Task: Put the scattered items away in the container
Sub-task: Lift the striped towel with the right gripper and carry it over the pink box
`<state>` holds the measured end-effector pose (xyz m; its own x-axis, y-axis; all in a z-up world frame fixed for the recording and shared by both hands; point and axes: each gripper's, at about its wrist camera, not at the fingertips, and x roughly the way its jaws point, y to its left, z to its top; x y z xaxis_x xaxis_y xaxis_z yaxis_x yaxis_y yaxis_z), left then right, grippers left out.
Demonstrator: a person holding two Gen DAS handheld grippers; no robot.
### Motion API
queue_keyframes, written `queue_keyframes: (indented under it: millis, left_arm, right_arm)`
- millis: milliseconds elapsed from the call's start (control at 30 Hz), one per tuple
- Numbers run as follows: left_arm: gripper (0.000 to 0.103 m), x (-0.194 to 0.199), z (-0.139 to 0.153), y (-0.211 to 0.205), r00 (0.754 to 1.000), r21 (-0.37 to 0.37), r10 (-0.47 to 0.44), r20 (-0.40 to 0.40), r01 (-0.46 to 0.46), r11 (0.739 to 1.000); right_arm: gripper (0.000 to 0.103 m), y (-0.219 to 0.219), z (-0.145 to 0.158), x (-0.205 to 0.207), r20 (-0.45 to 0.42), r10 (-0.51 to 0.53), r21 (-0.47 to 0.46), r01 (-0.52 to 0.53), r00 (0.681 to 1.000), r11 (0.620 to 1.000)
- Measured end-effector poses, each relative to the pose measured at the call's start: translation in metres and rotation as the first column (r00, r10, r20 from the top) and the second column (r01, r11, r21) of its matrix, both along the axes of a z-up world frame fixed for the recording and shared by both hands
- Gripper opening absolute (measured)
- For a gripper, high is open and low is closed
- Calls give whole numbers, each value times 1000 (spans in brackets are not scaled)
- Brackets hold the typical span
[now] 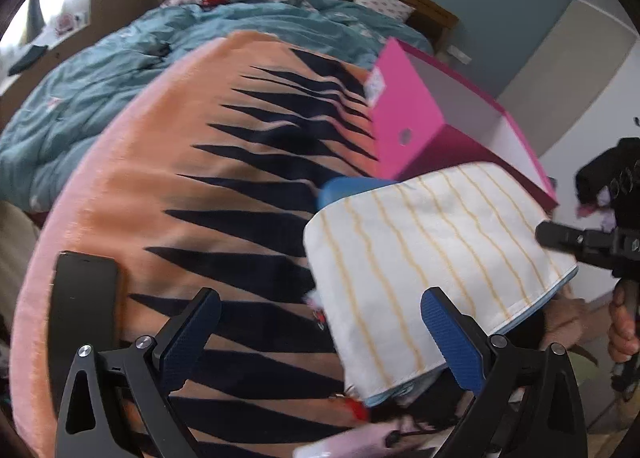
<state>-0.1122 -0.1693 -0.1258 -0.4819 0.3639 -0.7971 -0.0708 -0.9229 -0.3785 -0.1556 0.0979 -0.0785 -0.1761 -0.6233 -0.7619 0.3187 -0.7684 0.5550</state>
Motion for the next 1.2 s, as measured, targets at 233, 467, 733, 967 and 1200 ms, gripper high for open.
queue_keyframes:
  millis: [233, 467, 733, 967, 1200]
  left_arm:
    - [102, -12, -13, 24, 993, 71, -96, 64, 91, 993]
    - [102, -17, -5, 46, 978, 82, -195, 76, 189, 978]
    - [88, -21, -1, 65, 957, 94, -271, 103, 262, 960]
    - [63, -21, 3, 66, 964, 97, -235, 127, 223, 970]
    - [49, -15, 15, 78, 971, 46, -190, 146, 186, 982]
  right_arm:
    - [15, 33, -10, 14, 2, -91, 34, 90, 996, 995]
    - [17, 31, -9, 26, -60, -98, 110, 104, 993, 988]
    - [18, 22, -6, 37, -144, -83, 200, 111, 986, 973]
    - [19, 28, -4, 41, -163, -54, 208, 88, 985, 974]
    - [19, 39, -2, 45, -184, -38, 195, 74, 982, 978]
